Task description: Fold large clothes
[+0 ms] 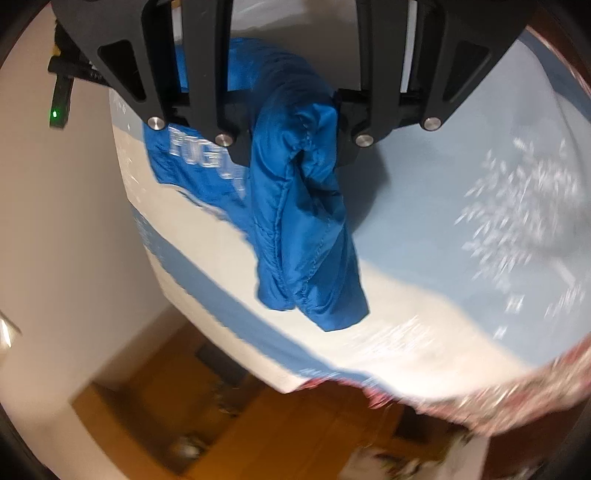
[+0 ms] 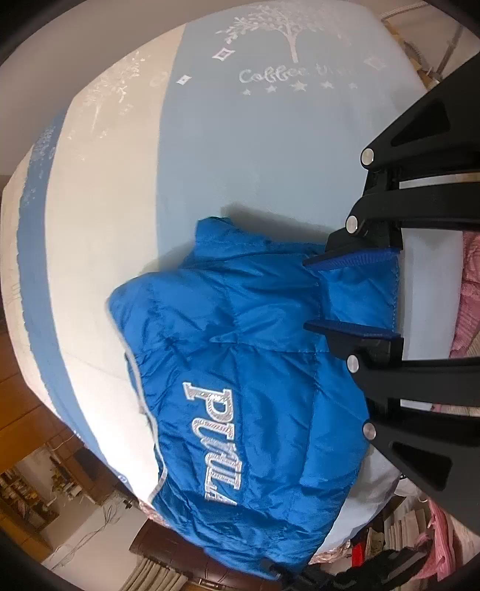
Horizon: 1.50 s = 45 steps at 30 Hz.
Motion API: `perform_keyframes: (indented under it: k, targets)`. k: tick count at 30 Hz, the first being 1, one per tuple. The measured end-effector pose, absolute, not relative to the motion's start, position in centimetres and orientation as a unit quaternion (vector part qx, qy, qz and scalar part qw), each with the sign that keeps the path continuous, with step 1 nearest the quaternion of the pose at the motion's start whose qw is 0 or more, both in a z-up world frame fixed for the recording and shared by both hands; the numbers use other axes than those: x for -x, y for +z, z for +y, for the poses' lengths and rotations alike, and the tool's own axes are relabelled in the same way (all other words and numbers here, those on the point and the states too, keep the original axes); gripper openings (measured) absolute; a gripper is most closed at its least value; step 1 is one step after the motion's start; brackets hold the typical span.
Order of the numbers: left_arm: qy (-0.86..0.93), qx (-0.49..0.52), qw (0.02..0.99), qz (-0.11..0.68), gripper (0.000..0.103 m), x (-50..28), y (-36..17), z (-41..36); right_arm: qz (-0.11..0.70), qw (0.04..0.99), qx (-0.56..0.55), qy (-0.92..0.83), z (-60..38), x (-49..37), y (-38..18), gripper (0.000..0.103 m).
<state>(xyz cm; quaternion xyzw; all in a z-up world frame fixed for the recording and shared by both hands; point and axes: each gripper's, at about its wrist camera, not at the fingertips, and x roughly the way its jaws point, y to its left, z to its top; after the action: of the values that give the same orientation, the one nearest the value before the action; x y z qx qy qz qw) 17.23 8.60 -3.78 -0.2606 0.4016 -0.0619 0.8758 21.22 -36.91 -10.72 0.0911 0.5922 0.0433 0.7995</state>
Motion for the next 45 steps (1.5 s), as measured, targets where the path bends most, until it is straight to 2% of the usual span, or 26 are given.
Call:
perform_keyframes:
  k: [8, 16, 27, 38, 45]
  targets:
    - [-0.126, 0.18, 0.895, 0.389, 0.026, -18.0, 0.9, -0.3, 0.579, 0.808, -0.094, 0.055, -37.2, -20.8, -9.1, 0.028]
    - [-0.192, 0.129, 0.885, 0.405, 0.026, -19.0, 1.5, -8.0, 0.574, 0.811, -0.099, 0.062, -38.4, -20.5, -8.5, 0.028]
    - [-0.228, 0.079, 0.854, 0.462, 0.026, -20.9, -3.6, -14.4, 0.579, 0.806, -0.102, 0.066, -40.6, -20.2, -9.0, 0.027]
    - [-0.231, 0.074, 0.824, 0.512, 0.027, -21.4, -10.4, -17.1, 0.588, 0.799, -0.1, 0.074, -41.7, -20.0, -9.9, 0.028]
    - [-0.235, 0.091, 0.817, 0.518, 0.029, -21.9, -11.8, -16.7, 0.587, 0.799, -0.092, 0.092, -40.9, -20.9, -9.8, 0.028]
